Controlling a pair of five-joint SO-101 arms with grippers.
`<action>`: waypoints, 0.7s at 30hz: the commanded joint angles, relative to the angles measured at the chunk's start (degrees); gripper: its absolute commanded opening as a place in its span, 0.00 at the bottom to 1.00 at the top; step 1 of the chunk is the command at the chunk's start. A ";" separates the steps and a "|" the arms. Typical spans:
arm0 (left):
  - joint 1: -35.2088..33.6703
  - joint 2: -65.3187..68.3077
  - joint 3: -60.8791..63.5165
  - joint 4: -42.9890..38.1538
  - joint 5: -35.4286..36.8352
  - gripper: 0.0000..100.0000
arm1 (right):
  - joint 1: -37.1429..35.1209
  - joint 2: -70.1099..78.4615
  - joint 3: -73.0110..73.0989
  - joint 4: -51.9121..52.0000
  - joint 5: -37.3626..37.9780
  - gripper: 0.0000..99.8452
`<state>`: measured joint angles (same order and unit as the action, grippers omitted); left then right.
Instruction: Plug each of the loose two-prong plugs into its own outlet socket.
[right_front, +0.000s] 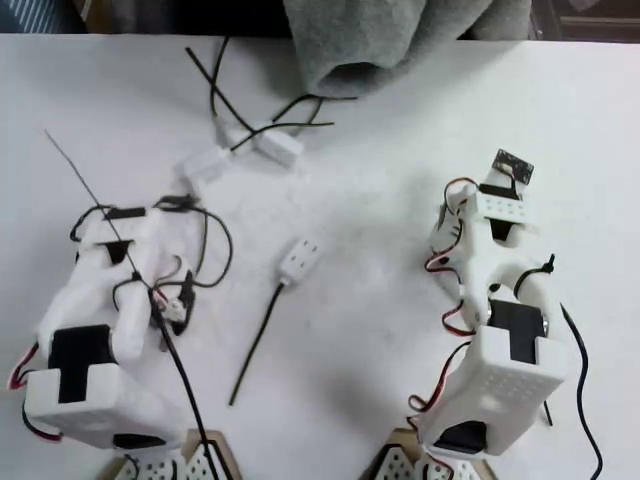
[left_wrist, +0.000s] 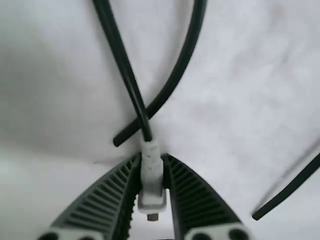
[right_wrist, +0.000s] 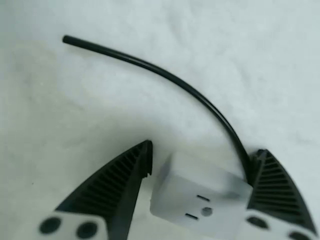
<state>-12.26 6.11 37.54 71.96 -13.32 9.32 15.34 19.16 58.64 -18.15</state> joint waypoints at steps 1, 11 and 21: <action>2.95 -0.75 -3.34 -1.76 0.53 0.02 | -1.10 0.04 -0.70 -0.75 0.70 0.31; 3.65 -0.75 -27.69 15.12 0.88 0.02 | -1.10 0.04 -0.70 -0.84 0.70 0.31; 3.56 -4.18 -51.60 30.33 6.33 0.02 | -1.19 0.04 -0.70 -0.84 0.70 0.31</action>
<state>-9.19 6.29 -8.79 100.88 -9.63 9.32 15.34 19.16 58.64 -18.15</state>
